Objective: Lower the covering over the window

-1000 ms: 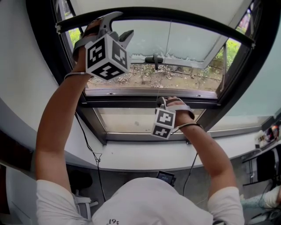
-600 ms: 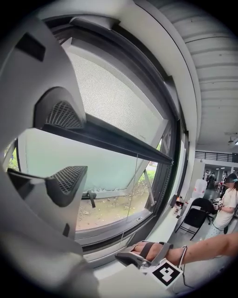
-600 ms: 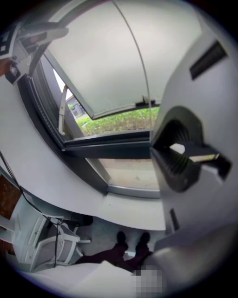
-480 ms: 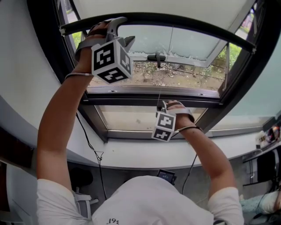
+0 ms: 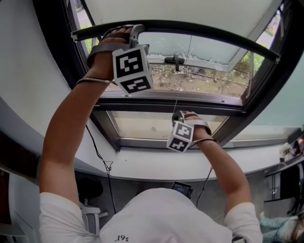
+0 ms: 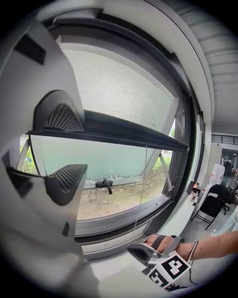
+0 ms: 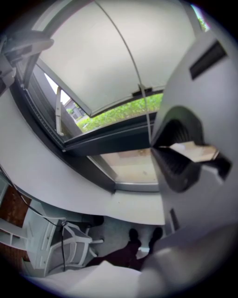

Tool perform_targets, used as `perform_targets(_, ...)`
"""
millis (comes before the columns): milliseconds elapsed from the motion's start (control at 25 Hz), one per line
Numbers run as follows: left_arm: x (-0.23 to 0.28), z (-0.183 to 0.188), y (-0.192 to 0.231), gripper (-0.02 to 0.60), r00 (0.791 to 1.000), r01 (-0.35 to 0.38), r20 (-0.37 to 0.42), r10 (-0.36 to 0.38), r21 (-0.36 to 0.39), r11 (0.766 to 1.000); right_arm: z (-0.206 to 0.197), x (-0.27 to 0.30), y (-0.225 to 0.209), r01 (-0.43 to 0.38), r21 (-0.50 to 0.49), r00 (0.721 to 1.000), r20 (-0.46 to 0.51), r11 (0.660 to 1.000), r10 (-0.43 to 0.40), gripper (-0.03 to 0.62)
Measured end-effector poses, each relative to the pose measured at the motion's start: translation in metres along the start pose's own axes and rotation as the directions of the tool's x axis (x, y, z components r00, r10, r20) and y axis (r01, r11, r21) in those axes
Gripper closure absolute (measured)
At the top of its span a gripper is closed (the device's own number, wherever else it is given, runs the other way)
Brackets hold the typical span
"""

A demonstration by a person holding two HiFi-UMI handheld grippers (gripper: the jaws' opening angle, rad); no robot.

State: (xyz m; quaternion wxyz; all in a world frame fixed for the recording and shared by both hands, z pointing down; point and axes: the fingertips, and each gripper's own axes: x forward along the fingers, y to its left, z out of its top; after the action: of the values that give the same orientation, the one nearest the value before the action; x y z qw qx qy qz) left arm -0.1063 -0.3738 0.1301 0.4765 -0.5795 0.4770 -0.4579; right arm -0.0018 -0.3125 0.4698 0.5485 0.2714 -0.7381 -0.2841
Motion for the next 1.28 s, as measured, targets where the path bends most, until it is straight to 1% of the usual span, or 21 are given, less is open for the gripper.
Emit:
perform_targets(160,0.0,-0.001,-0.003,0.406,1.0,0.012,0.004,-0.012,-0.058,0.998,-0.001,0.004,0.007,-0.007,0.013,1.0,0.011,1.0,0.007,0.571)
perform_targets(320,0.0,-0.002,-0.013,0.407,0.999,0.03,-0.015,-0.031,-0.078,0.996,-0.004,0.009,0.014,-0.014,0.018,1.0,0.006,1.0,0.014,0.571)
perform_targets(560,0.0,-0.006,-0.042,0.407,0.995,0.092,-0.018,-0.094,-0.116,0.989,-0.011,0.02,0.039,-0.037,-0.044,0.999,0.015,0.998,0.038,0.569)
perform_targets(680,0.0,-0.007,-0.054,0.407,0.992,0.118,-0.034,-0.122,-0.11,0.987,-0.012,0.023,0.05,-0.044,-0.057,0.998,0.033,0.997,0.046,0.569)
perform_targets(840,0.0,-0.006,-0.061,0.407,0.991,0.123,-0.037,-0.128,-0.115,0.986,-0.012,0.024,0.059,-0.074,0.017,0.995,0.067,0.997,0.073,0.569)
perform_targets(1000,0.0,-0.007,-0.061,0.407,0.992,0.117,-0.038,-0.123,-0.128,0.985,-0.017,0.028,0.055,-0.06,0.117,0.995,0.086,0.991,0.05,0.568)
perform_targets(1200,0.0,-0.006,-0.061,0.407,0.992,0.118,-0.031,-0.125,-0.157,0.981,-0.032,0.029,0.048,-0.05,0.224,0.996,0.085,0.973,0.032,0.564)
perform_targets(1280,0.0,-0.006,-0.061,0.407,0.992,0.119,-0.028,-0.126,-0.17,0.978,-0.038,0.029,0.048,-0.053,0.236,0.996,0.078,0.97,0.036,0.528)
